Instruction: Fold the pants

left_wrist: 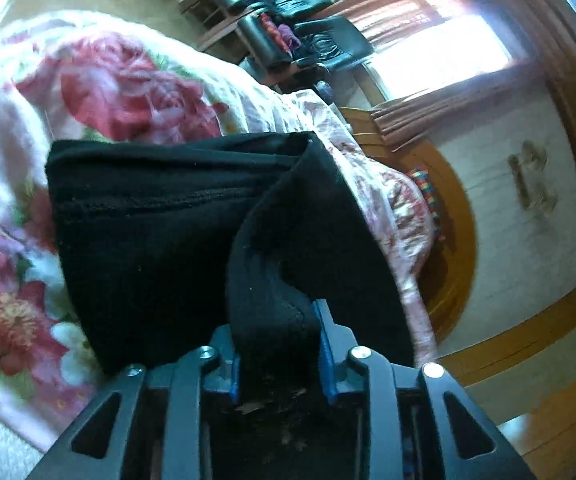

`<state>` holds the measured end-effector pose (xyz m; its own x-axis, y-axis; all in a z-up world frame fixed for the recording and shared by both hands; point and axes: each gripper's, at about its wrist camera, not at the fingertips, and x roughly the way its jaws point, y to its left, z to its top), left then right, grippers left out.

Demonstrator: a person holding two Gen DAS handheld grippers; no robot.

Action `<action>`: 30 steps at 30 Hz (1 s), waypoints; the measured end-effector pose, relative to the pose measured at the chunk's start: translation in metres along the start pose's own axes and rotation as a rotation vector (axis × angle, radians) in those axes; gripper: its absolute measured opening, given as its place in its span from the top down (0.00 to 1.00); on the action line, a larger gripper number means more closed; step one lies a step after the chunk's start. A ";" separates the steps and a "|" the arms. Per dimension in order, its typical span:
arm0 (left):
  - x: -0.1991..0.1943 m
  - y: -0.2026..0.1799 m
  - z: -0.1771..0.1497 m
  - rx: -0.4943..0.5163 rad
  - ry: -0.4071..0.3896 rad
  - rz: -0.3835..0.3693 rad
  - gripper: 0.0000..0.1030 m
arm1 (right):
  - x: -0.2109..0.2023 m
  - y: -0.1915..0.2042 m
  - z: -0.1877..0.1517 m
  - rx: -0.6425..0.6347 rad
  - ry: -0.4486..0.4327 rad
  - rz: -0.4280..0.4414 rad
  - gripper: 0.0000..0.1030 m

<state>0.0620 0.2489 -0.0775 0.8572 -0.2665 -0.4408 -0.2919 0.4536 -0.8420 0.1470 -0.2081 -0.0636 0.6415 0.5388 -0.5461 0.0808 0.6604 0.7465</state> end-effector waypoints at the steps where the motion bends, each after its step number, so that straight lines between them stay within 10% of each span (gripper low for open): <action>1: -0.002 0.000 0.002 -0.015 0.000 -0.019 0.77 | 0.000 0.001 0.001 -0.002 -0.003 0.001 0.91; 11: -0.048 -0.048 0.046 0.102 -0.096 -0.182 0.82 | -0.033 0.048 -0.006 -0.105 -0.055 0.091 0.91; 15: -0.057 -0.040 0.048 0.168 -0.118 -0.101 0.82 | -0.037 0.071 -0.033 -0.273 -0.033 0.077 0.91; 22: -0.043 0.025 0.030 -0.051 -0.088 0.013 0.82 | -0.004 0.037 -0.074 -0.303 0.092 -0.032 0.91; 30: -0.055 -0.006 0.025 0.111 -0.164 0.024 0.82 | 0.001 0.023 -0.075 -0.271 0.109 -0.022 0.91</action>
<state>0.0274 0.2821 -0.0401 0.9108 -0.1159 -0.3963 -0.2729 0.5514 -0.7884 0.0922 -0.1534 -0.0753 0.5548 0.5663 -0.6095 -0.1225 0.7802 0.6134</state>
